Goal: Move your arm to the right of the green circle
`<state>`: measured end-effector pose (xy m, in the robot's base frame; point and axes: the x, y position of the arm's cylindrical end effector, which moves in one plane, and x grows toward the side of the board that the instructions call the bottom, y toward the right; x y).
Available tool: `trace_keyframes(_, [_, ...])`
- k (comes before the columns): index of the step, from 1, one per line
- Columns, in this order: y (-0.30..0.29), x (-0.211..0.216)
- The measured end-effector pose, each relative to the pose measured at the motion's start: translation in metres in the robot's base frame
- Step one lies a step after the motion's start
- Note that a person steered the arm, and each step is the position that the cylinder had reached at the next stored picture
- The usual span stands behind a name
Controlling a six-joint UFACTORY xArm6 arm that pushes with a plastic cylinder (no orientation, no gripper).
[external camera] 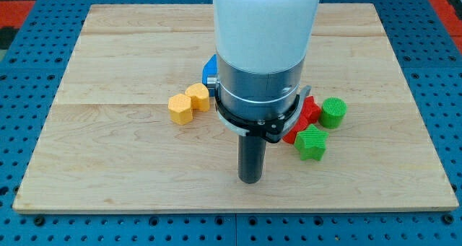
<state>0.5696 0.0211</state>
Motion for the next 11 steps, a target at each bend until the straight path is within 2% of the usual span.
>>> trace_keyframes(1, [-0.003, -0.010])
trace_keyframes(3, [-0.046, -0.066])
trace_keyframes(4, [-0.042, -0.100])
trace_keyframes(6, [0.008, -0.141])
trace_keyframes(7, [0.082, -0.156])
trace_keyframes(8, [0.159, -0.157])
trace_keyframes(9, [0.182, -0.139])
trace_keyframes(10, [0.202, -0.095])
trace_keyframes(11, [0.191, -0.058])
